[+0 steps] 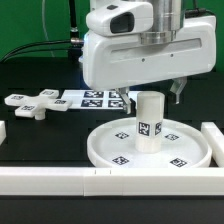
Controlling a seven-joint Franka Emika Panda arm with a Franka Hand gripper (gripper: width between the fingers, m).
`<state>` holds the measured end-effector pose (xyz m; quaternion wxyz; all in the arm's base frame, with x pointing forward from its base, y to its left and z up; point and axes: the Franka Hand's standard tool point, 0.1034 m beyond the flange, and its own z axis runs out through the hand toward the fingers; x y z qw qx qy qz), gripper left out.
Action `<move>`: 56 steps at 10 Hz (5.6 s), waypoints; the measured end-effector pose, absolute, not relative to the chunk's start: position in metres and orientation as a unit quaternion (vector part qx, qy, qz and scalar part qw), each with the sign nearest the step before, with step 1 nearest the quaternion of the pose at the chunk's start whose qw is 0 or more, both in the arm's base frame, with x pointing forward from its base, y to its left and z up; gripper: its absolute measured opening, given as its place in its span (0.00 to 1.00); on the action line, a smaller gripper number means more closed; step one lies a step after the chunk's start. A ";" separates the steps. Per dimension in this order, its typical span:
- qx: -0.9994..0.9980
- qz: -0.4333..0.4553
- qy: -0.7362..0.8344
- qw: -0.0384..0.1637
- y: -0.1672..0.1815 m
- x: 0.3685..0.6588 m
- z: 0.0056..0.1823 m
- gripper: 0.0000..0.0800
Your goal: Assemble round table
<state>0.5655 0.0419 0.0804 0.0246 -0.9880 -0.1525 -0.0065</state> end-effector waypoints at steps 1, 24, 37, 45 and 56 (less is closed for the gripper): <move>-0.987 -0.003 -0.156 0.025 0.041 0.553 0.086 0.80; -0.975 -0.002 -0.224 -0.005 -0.146 0.461 0.079 0.81; -0.973 0.046 -0.227 0.024 -0.162 0.422 0.043 0.81; -0.975 0.048 -0.216 0.029 -0.162 0.418 0.039 0.81; -0.973 0.056 -0.220 0.029 -0.160 0.414 0.025 0.81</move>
Offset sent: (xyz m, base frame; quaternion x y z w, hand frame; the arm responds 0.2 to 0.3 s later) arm -0.0553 -0.0471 0.0289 0.0135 -0.0064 -0.0482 0.9987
